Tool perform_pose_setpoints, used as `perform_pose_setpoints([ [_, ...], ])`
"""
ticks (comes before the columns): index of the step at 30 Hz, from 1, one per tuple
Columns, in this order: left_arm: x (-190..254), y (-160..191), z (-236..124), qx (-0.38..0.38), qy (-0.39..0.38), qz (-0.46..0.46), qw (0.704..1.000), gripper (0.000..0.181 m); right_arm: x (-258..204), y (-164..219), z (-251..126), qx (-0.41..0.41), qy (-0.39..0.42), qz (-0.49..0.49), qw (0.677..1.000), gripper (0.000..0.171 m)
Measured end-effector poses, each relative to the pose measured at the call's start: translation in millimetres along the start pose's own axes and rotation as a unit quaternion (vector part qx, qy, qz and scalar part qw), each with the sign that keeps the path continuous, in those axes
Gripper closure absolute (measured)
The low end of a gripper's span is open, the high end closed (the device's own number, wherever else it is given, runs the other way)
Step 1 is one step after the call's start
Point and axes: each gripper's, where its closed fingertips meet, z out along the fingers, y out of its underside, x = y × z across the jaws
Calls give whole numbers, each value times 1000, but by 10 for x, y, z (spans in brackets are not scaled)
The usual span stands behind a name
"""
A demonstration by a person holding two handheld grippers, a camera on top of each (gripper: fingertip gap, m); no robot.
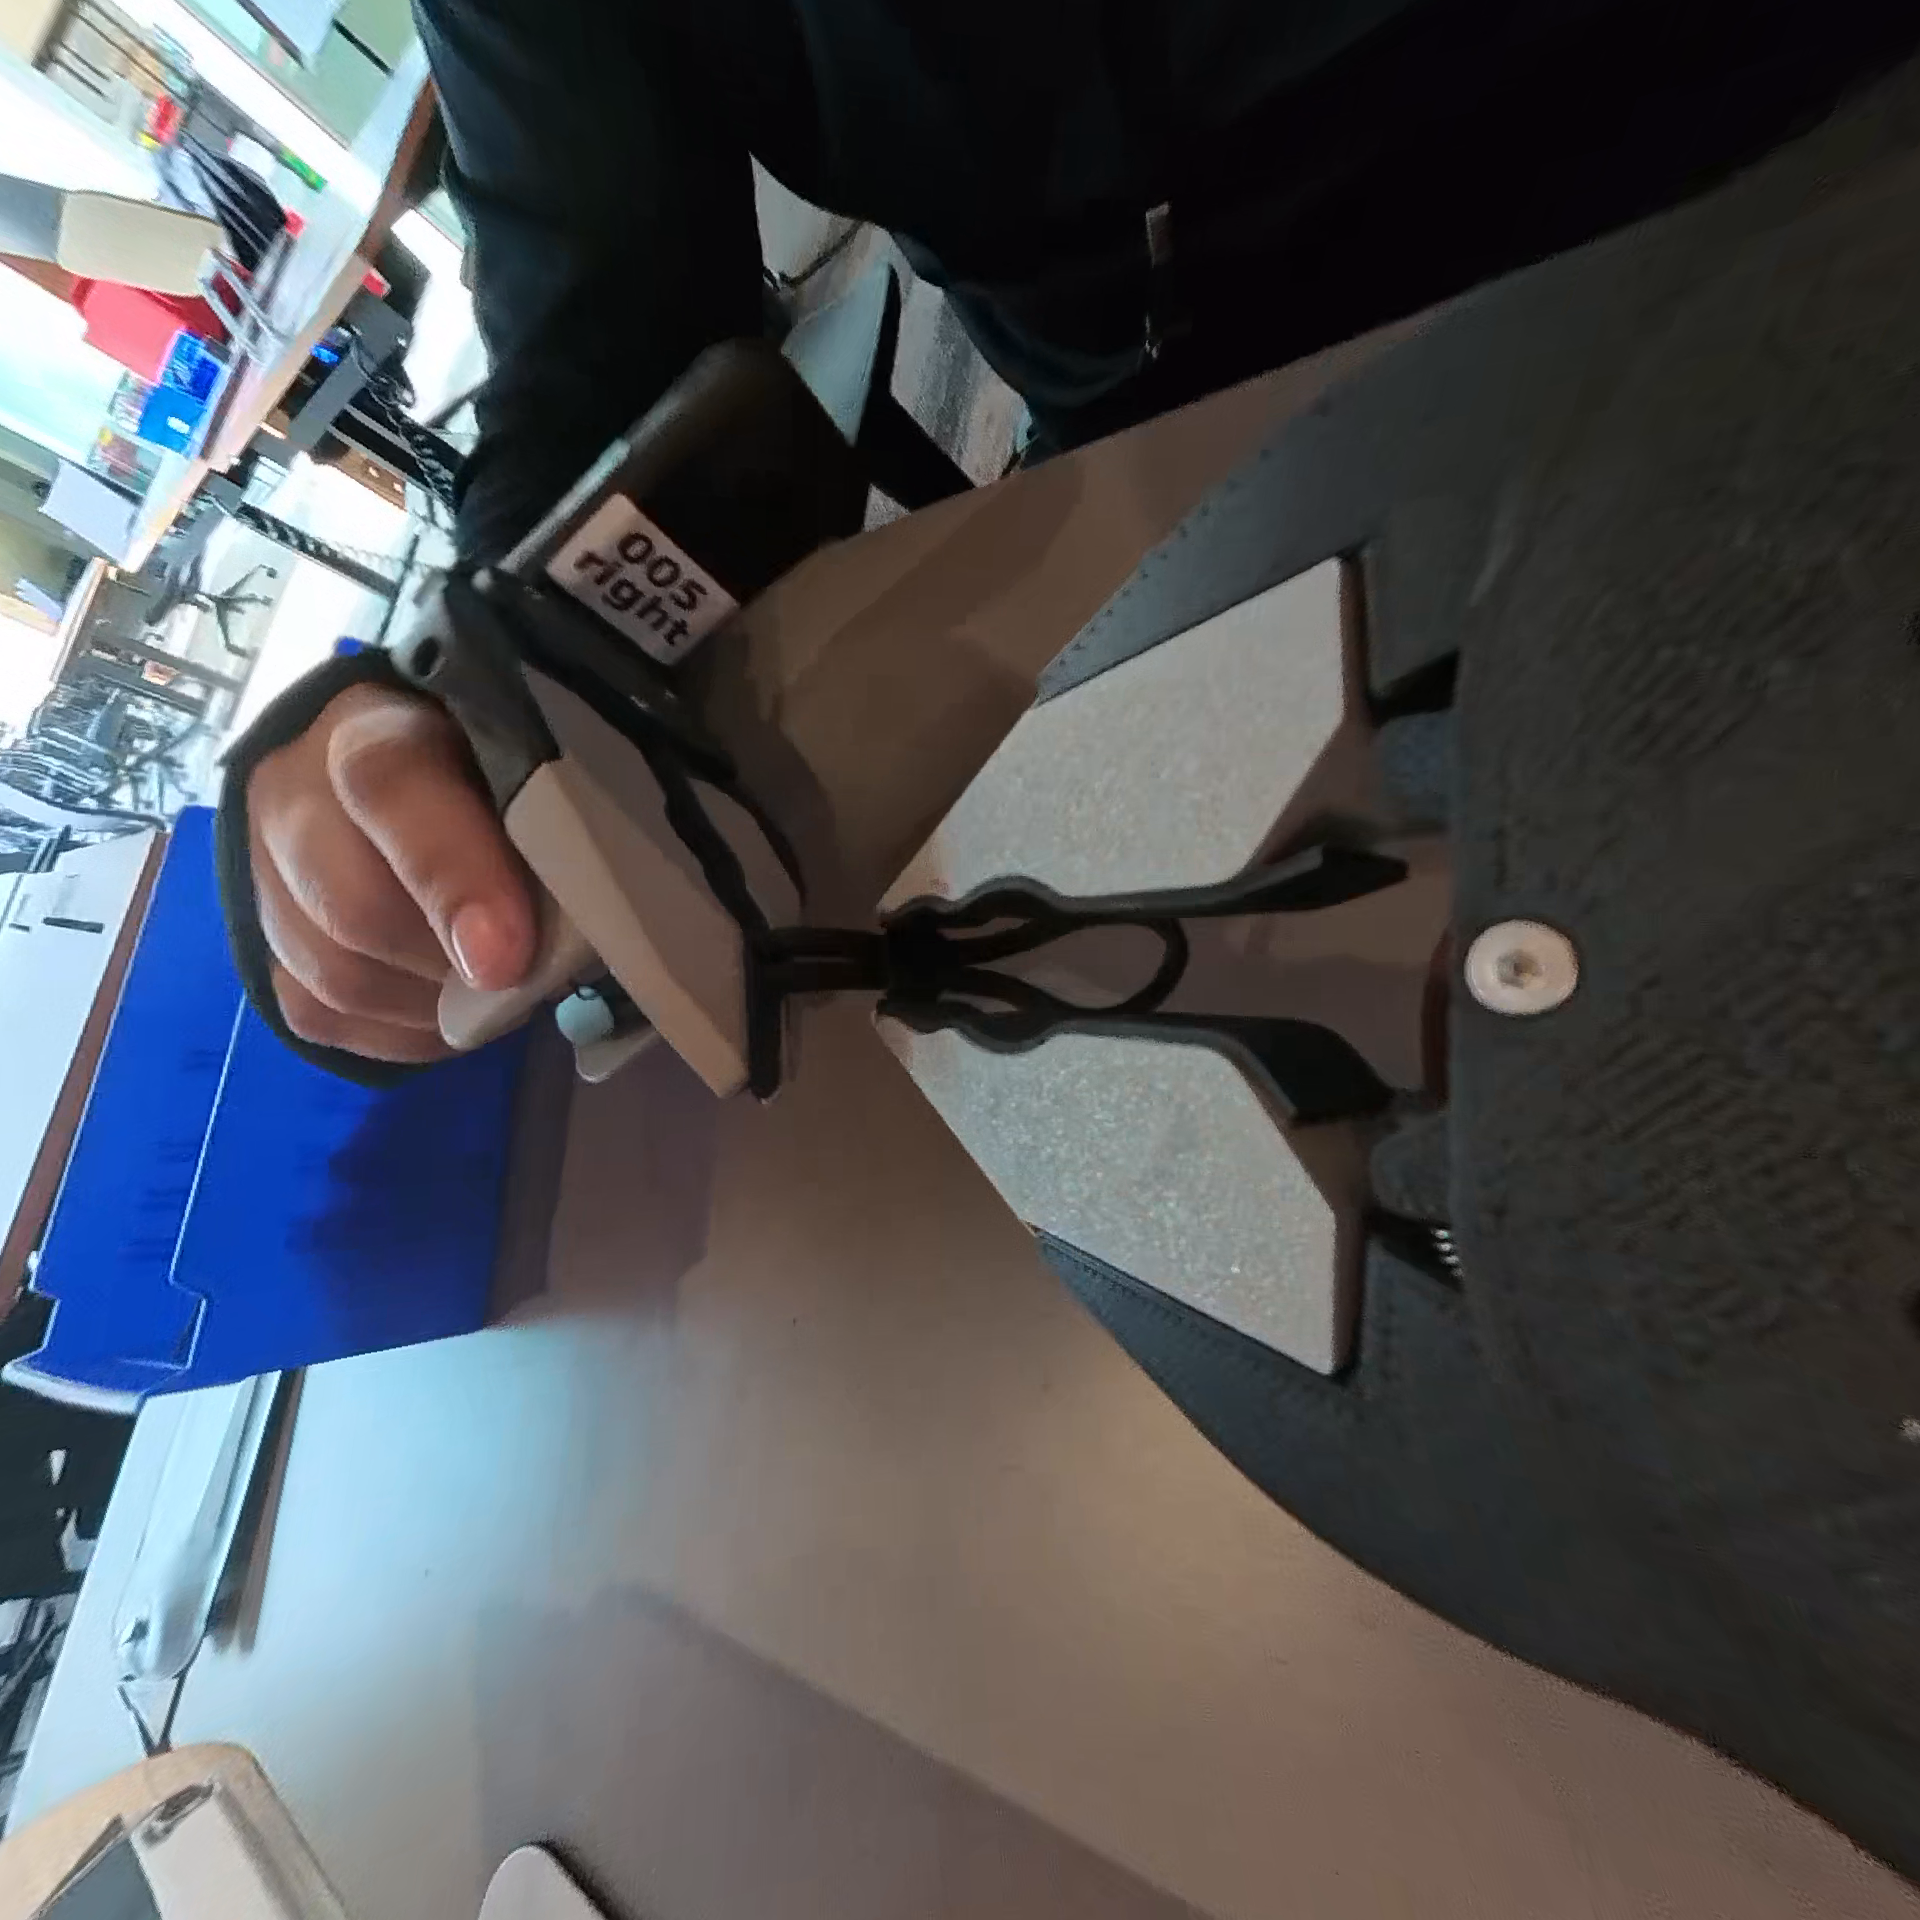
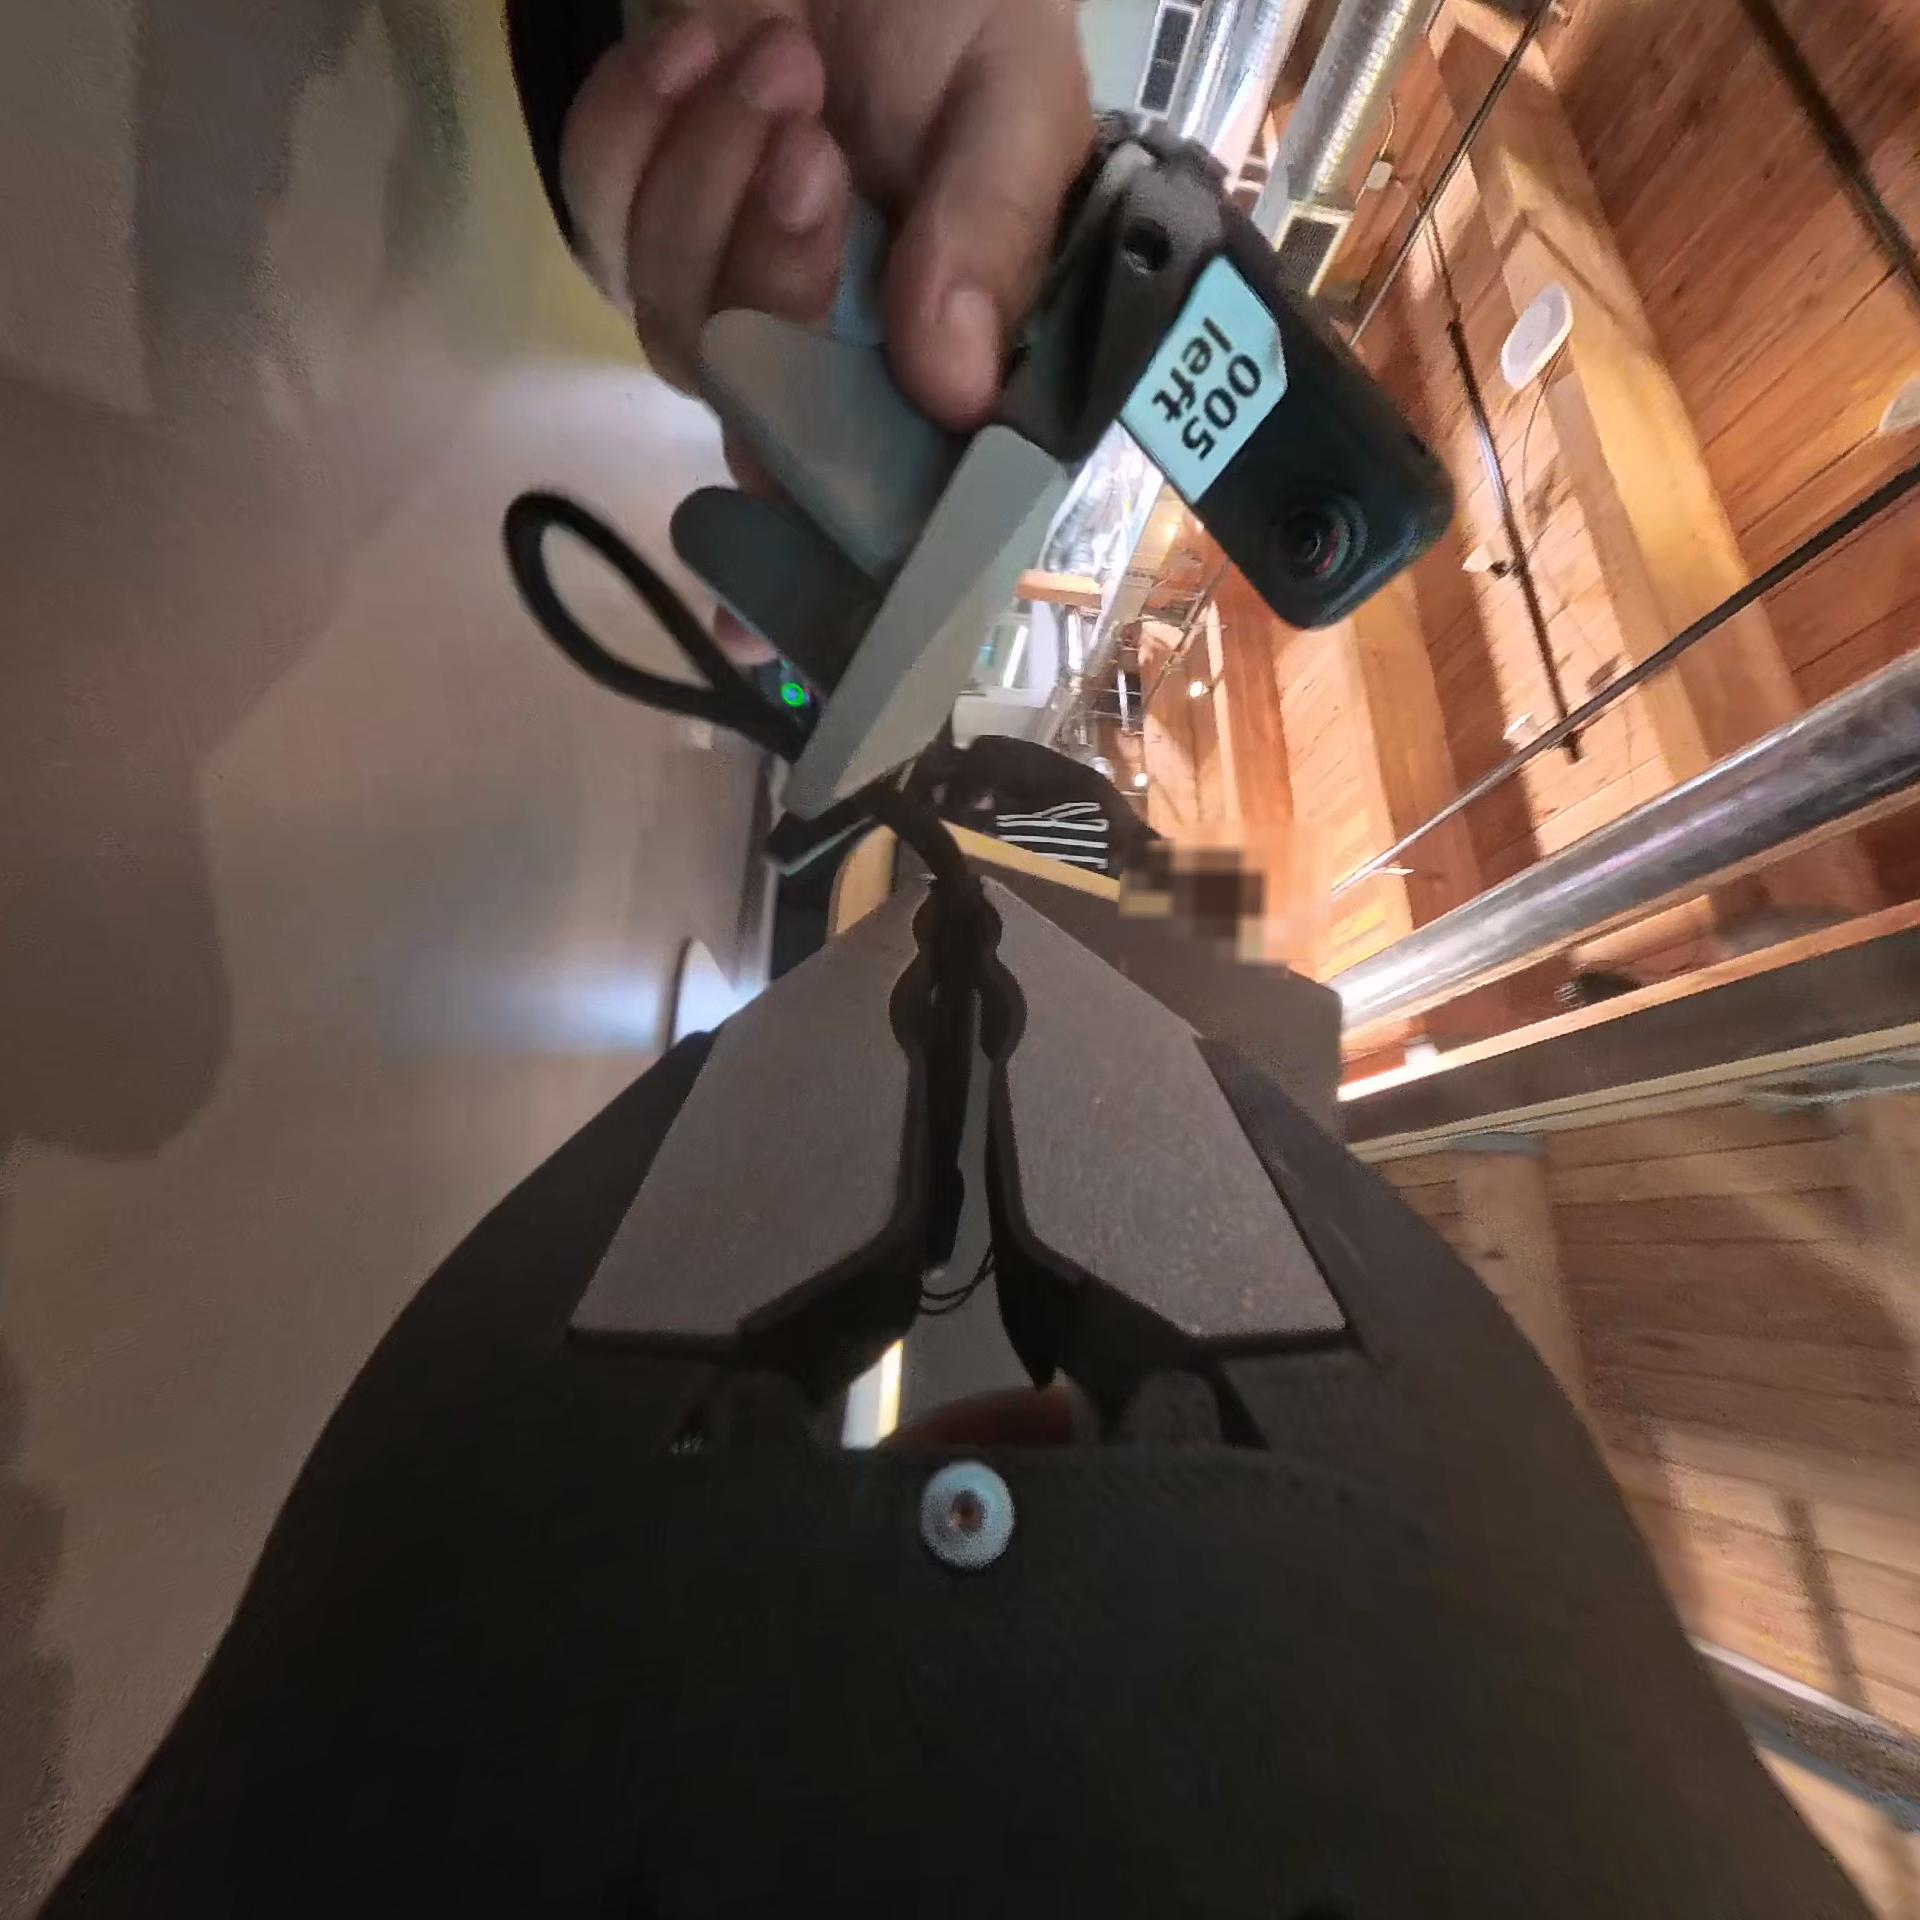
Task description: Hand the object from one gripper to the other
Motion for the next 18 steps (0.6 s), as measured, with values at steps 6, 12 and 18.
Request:
perform_pose_setpoints([
  [6, -233, 23, 81, -30, -134, 140, 981, 171, -146, 26, -25, 26, -96, 272, 957, 166],
  [12, -603, -246, -201, 23, -290, 189, 938, 171, 20, 278, -32, 26, -111, 508, 854, 132],
  [18, -777, -288, -378, 37, -346, 165, 923, 171, 61, 301, -1, 35, -122, 601, 789, 121],
])
